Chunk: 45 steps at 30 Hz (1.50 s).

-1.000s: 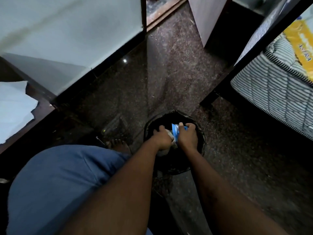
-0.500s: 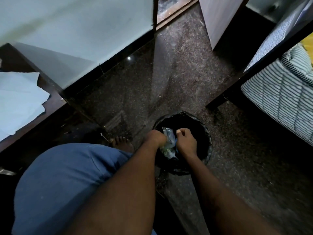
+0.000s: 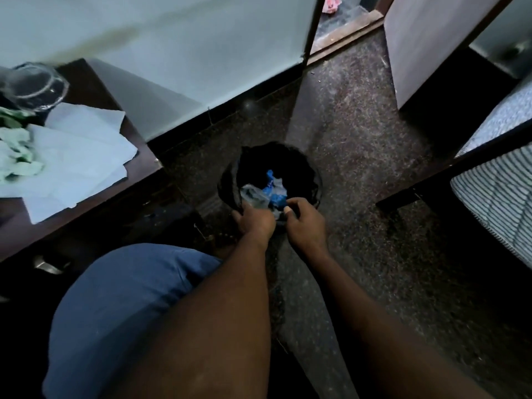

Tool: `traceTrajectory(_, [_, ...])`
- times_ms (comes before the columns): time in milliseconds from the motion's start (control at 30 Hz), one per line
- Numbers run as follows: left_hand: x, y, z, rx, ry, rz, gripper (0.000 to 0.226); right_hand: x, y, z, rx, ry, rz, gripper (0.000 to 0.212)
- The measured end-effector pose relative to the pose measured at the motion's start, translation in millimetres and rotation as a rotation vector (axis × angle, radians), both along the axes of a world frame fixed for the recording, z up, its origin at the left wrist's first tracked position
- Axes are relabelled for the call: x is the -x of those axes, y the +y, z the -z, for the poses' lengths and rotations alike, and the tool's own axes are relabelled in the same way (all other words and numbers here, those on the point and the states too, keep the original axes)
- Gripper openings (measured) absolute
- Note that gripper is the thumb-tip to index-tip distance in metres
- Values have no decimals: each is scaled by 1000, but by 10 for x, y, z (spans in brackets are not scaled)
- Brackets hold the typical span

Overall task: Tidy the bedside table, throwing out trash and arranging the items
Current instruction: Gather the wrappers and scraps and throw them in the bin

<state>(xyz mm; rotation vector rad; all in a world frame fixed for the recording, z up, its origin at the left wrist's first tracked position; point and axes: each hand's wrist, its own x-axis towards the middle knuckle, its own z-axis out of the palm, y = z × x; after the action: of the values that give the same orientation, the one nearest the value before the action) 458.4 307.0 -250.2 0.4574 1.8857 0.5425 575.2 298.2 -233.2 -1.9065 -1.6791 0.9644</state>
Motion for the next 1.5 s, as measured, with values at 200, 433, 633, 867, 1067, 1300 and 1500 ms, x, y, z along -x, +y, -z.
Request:
traceTrajectory(200, [92, -1, -73, -79, -171, -3, 62, 259, 125, -64, 1, -10, -78, 27])
traceTrajectory(433, [337, -90, -529, -40, 241, 5, 47, 483, 58, -285, 17, 24, -107, 33])
traceTrajectory(633, [514, -226, -1134, -227, 266, 80, 31, 693, -96, -717, -31, 102, -168, 32])
traceTrajectory(867, [966, -630, -2029, -541, 280, -57, 21, 1088, -300, -1595, -244, 253, -205, 24])
traceTrajectory(1067, [1648, -1253, -2608, -705, 245, -208, 11, 1740, -600, -2269, -283, 355, -384, 27])
traceTrajectory(1300, [2430, -2056, -2804, -657, 404, -199, 19, 2510, -1105, -2494, -272, 267, -681, 21])
traceTrajectory(1500, [2798, -2578, -2501, -567, 507, -230, 18, 2904, -1545, -2147, -230, 207, -807, 20])
